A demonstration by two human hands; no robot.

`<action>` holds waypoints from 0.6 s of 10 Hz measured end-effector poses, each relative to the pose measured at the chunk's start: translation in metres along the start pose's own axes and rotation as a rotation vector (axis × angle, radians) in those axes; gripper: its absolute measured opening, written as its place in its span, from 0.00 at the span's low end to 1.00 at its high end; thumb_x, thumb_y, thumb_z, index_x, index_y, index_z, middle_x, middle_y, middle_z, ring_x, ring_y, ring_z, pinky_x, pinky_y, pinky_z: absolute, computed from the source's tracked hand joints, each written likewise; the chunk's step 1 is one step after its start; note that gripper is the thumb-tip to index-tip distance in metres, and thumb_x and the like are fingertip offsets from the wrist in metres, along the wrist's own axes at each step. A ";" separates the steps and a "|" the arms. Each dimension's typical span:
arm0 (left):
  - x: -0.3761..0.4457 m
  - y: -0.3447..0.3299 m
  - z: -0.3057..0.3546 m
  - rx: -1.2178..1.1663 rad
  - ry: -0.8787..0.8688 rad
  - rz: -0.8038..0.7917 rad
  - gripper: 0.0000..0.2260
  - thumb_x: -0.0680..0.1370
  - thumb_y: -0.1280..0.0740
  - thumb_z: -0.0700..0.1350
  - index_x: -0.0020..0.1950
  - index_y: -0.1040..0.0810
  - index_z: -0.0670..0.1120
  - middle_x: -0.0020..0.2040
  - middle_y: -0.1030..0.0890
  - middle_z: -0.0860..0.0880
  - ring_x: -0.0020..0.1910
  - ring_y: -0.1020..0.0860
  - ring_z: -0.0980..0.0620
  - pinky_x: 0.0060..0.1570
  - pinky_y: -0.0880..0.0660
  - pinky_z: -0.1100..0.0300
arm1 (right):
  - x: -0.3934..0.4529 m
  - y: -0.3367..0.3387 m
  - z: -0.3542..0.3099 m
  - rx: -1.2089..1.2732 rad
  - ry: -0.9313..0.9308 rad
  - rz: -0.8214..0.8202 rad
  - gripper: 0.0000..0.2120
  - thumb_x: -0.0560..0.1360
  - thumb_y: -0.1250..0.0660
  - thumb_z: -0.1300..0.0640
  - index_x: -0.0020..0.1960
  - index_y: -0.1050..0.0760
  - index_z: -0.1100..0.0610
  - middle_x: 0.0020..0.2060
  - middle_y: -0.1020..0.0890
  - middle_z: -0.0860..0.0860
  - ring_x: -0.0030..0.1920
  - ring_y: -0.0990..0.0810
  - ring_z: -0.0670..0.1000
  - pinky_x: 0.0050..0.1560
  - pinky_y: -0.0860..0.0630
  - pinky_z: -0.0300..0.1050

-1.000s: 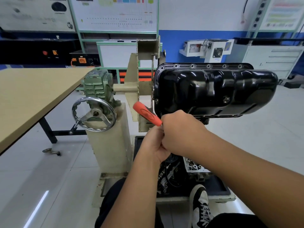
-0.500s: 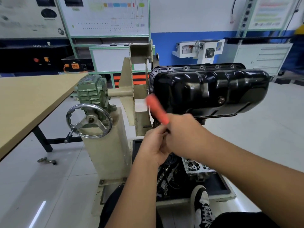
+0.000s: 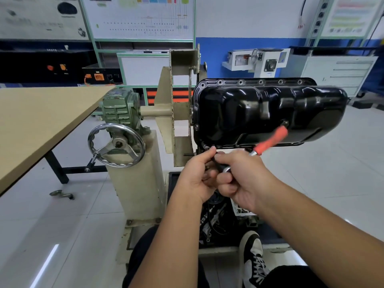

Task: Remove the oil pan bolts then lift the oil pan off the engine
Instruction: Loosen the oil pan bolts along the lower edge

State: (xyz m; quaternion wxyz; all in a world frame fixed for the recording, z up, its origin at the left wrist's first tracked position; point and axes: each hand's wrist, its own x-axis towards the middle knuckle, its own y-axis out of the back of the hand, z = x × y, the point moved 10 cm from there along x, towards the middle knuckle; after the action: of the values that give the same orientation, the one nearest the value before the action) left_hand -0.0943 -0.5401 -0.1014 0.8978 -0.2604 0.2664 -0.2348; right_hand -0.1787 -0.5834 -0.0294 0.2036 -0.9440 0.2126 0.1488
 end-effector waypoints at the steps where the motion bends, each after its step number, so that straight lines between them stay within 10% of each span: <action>1: -0.002 -0.003 -0.003 -0.048 -0.005 -0.015 0.21 0.82 0.36 0.45 0.27 0.22 0.47 0.21 0.32 0.54 0.17 0.40 0.59 0.17 0.45 0.66 | -0.015 -0.018 -0.048 -1.357 0.456 0.081 0.14 0.76 0.28 0.59 0.42 0.34 0.50 0.35 0.25 0.51 0.28 0.30 0.48 0.22 0.39 0.39; 2: -0.007 -0.005 -0.004 -0.028 -0.039 -0.001 0.13 0.75 0.28 0.46 0.31 0.23 0.49 0.31 0.28 0.51 0.30 0.32 0.54 0.32 0.38 0.59 | -0.026 -0.047 -0.047 -1.963 0.717 0.123 0.10 0.78 0.33 0.57 0.56 0.31 0.52 0.47 0.22 0.52 0.41 0.25 0.55 0.27 0.44 0.44; 3: -0.009 -0.006 0.002 0.013 -0.061 0.000 0.10 0.63 0.21 0.45 0.35 0.22 0.47 0.35 0.27 0.48 0.34 0.29 0.52 0.36 0.36 0.57 | -0.027 -0.038 -0.047 -1.467 0.693 0.146 0.06 0.80 0.37 0.55 0.49 0.34 0.54 0.37 0.26 0.53 0.38 0.26 0.58 0.31 0.33 0.47; 4: -0.006 -0.001 0.001 0.046 -0.025 0.041 0.17 0.75 0.25 0.53 0.30 0.23 0.47 0.26 0.32 0.50 0.28 0.37 0.54 0.31 0.43 0.61 | -0.001 0.005 -0.013 -0.231 0.135 0.119 0.07 0.81 0.34 0.58 0.45 0.27 0.58 0.31 0.24 0.56 0.25 0.27 0.53 0.22 0.30 0.42; 5: -0.005 0.001 -0.002 -0.028 0.021 0.055 0.17 0.78 0.27 0.53 0.35 0.24 0.46 0.27 0.35 0.51 0.28 0.36 0.56 0.34 0.41 0.65 | -0.001 -0.006 0.013 0.288 -0.110 0.007 0.06 0.82 0.37 0.60 0.48 0.25 0.61 0.31 0.26 0.57 0.19 0.32 0.46 0.17 0.36 0.35; 6: -0.005 -0.003 0.000 -0.023 0.017 0.008 0.16 0.81 0.33 0.48 0.34 0.22 0.45 0.21 0.35 0.53 0.16 0.40 0.59 0.19 0.45 0.67 | -0.001 0.003 -0.027 -0.520 0.206 0.074 0.08 0.80 0.35 0.61 0.44 0.31 0.55 0.31 0.25 0.55 0.23 0.30 0.50 0.23 0.36 0.39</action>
State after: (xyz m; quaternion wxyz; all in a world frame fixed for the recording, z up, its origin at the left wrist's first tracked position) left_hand -0.0990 -0.5398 -0.0979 0.8933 -0.2679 0.2778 -0.2305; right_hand -0.1758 -0.5975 -0.0065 -0.0736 -0.9663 0.2213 0.1090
